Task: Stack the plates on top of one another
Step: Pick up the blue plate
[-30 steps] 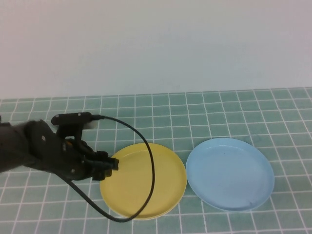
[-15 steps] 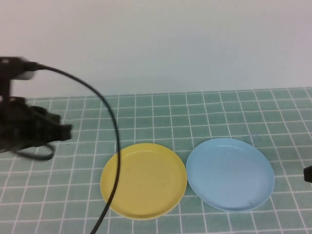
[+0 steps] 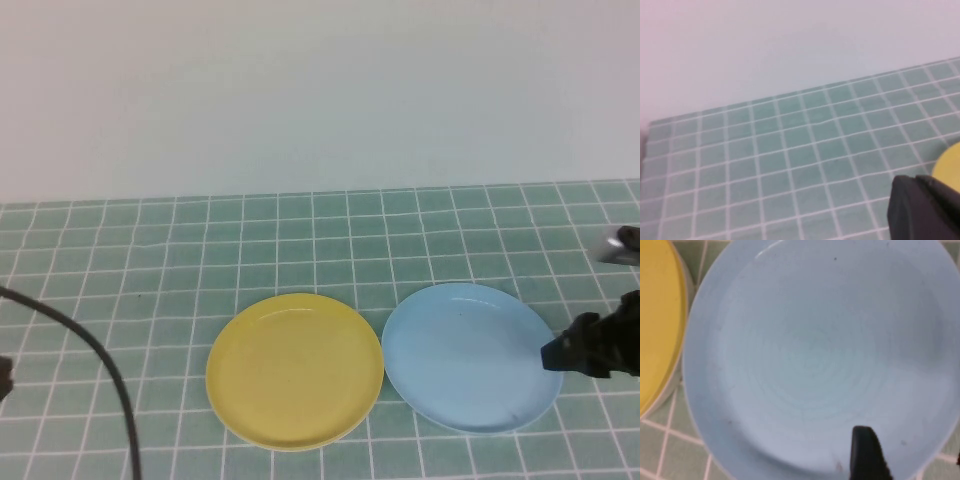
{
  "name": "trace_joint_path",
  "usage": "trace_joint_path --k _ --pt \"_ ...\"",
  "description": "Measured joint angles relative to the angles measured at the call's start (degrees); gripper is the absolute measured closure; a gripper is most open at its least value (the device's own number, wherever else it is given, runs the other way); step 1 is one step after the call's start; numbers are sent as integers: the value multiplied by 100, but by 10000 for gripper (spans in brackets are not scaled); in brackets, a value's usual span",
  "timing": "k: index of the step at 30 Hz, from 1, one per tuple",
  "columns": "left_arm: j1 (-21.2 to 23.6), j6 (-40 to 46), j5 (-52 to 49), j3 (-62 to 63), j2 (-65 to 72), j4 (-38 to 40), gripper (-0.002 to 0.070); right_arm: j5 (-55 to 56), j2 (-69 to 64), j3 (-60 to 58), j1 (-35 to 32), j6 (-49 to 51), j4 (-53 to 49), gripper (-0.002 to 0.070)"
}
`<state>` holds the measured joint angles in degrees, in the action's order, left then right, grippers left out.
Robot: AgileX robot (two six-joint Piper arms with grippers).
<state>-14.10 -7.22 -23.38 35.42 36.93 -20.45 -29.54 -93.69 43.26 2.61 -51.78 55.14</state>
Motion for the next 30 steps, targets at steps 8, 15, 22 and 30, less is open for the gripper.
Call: trace_joint_path --k 8,15,22,30 --pt "0 -775 -458 -27 -195 -828 675 215 -809 427 285 -72 206 307" --pt "0 -903 -397 -27 -195 -932 675 323 -895 557 290 -72 219 313" --pt "0 -903 -257 -225 -195 -1002 675 490 -895 566 290 -48 168 314" --pt "0 -923 211 -550 -195 -979 675 649 -895 650 290 -20 153 314"
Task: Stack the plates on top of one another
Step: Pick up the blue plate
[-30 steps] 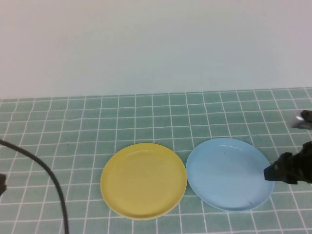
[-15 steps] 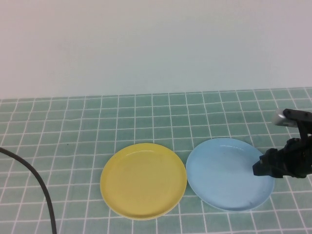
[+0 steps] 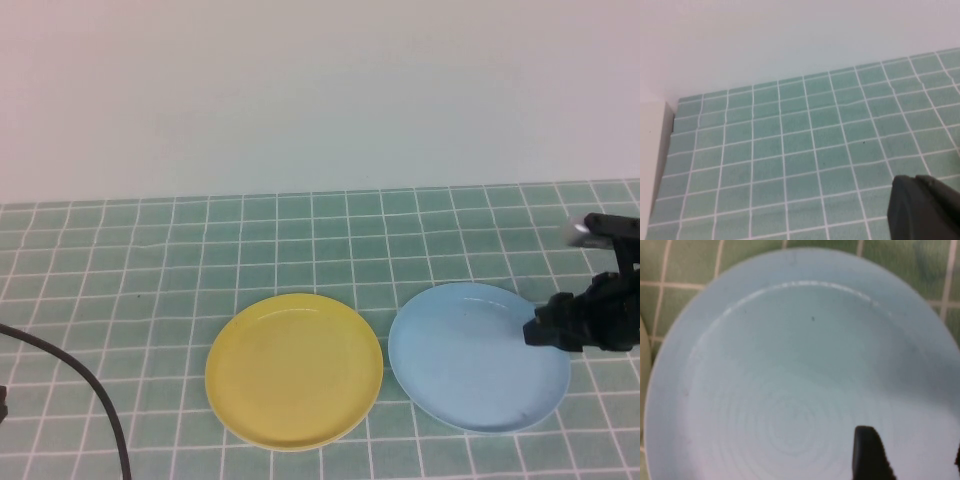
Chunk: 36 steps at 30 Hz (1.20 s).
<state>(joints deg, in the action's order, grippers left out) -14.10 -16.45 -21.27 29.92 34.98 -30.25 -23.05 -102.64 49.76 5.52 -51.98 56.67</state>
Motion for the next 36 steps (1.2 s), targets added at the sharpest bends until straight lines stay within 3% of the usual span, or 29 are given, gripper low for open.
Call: trace_joint_path --k 8,16,26,30,36 --pt "0 -84 -25 0 0 -226 675 -54 0 362 0 275 -92 314" --pt "0 -84 -5 0 0 -226 675 84 0 372 0 906 -1292 314" --pt "0 -84 12 0 0 -235 675 -82 -301 372 0 935 -1662 329" --pt "0 -84 12 0 0 -235 675 -127 -487 422 0 935 -1670 396" --pt "0 -95 12 0 0 -235 675 -119 -498 444 -10 944 -1684 620"
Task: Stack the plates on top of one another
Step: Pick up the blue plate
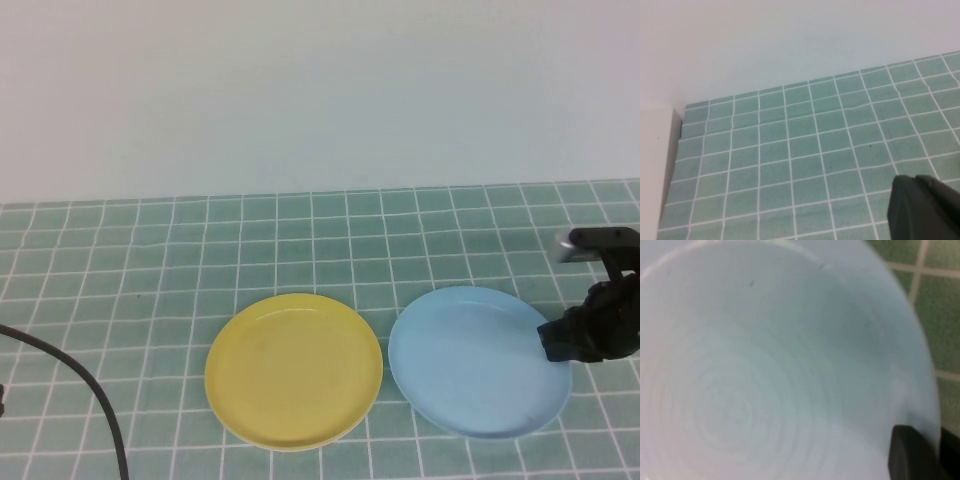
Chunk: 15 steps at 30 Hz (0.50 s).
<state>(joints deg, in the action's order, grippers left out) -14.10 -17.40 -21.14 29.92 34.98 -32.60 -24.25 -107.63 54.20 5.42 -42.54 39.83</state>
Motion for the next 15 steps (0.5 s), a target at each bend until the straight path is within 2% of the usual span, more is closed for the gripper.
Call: trace_joint_path --k 5,15 --pt "0 -14 97 0 0 0 675 -183 52 164 0 0 -75 659" --pt "0 -124 120 0 0 0 675 -561 834 1088 13 138 -388 662"
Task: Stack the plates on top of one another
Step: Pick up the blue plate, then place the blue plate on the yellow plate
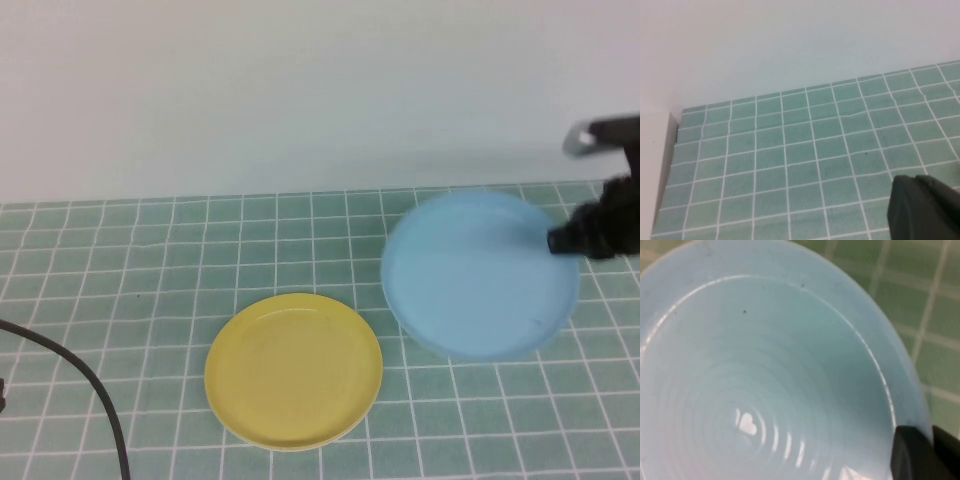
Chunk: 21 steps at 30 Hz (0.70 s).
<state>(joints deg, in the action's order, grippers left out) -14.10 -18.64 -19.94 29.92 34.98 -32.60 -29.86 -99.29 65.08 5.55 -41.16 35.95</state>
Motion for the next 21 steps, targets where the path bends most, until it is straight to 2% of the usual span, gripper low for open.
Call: trace_joint_path --k 3,7,12,15,21 --pt "0 -144 25 0 0 25 675 -493 137 518 169 72 65 662" --pt "0 -338 143 0 0 25 675 -709 175 836 846 183 85 662" --pt "0 -575 180 0 0 25 675 -152 -255 881 1887 241 134 662" --pt "0 -593 180 0 0 25 675 215 -681 881 2292 241 147 662" --pt "0 -593 167 0 0 25 675 703 -1370 881 2549 254 173 662"
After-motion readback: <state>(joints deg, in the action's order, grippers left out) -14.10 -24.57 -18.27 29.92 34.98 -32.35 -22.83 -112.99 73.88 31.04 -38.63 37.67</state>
